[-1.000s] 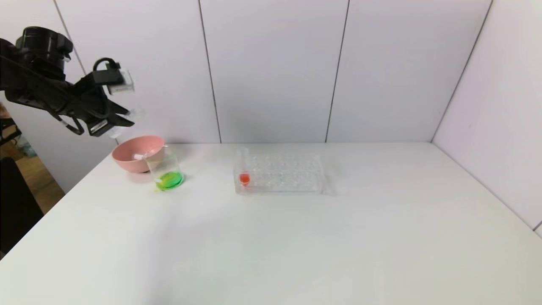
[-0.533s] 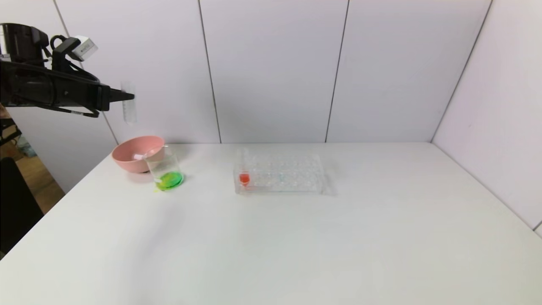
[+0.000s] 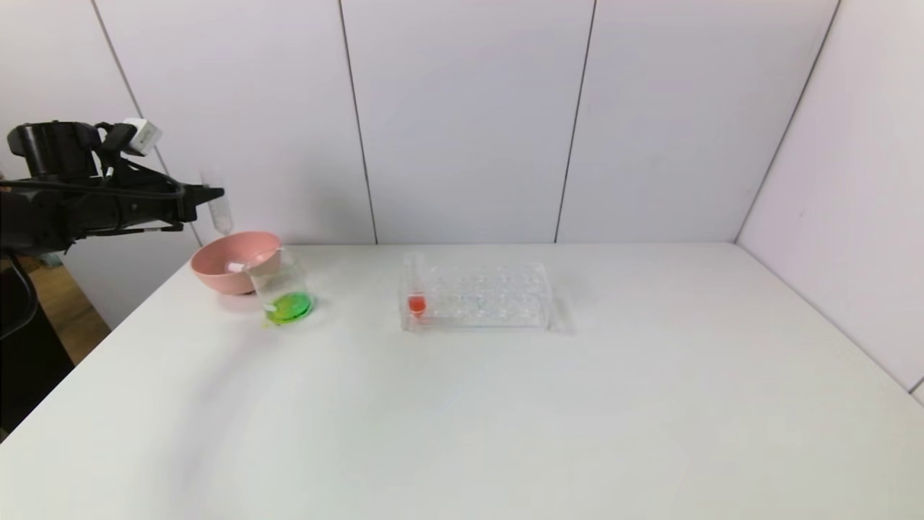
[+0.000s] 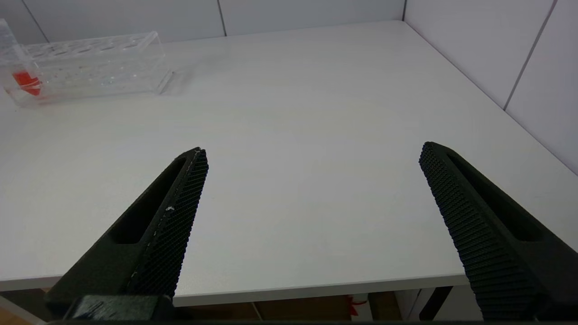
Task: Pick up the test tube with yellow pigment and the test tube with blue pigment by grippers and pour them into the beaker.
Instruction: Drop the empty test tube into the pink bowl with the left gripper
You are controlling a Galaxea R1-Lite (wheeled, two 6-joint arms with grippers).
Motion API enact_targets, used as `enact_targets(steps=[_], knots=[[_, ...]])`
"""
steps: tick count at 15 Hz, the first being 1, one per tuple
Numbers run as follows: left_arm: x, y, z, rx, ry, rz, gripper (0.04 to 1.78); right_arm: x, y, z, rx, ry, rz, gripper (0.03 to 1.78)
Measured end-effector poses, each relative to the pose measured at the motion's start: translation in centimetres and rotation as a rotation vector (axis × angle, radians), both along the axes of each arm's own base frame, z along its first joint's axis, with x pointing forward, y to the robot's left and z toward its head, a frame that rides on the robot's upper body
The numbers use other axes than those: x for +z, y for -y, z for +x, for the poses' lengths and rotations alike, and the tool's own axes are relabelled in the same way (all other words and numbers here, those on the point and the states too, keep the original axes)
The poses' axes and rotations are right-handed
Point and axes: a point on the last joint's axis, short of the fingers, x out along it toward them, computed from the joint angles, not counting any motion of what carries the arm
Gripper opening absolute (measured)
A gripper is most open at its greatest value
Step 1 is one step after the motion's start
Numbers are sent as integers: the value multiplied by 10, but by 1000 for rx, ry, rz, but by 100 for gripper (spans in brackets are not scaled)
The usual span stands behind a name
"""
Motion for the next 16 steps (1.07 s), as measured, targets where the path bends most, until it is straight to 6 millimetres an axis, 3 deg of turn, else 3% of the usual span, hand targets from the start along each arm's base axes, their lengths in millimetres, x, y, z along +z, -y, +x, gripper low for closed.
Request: enact_targets(steps=[4,6,10,13,16], knots=[[-14,-3,6,0,-25,-6,55,0,0,0,0,0,0,171],[-15,-3,7,-2,-28,-4,78,0,0,0,0,0,0,171],[-9,-1,4,-3,-21,-2,142,0,0,0,1,0,0,171],[14,3,-10,-2,14,8,170,0,0,0,0,0,0,171],[59,14,-43,-1,72,18,177,0,0,0,0,0,0,171]])
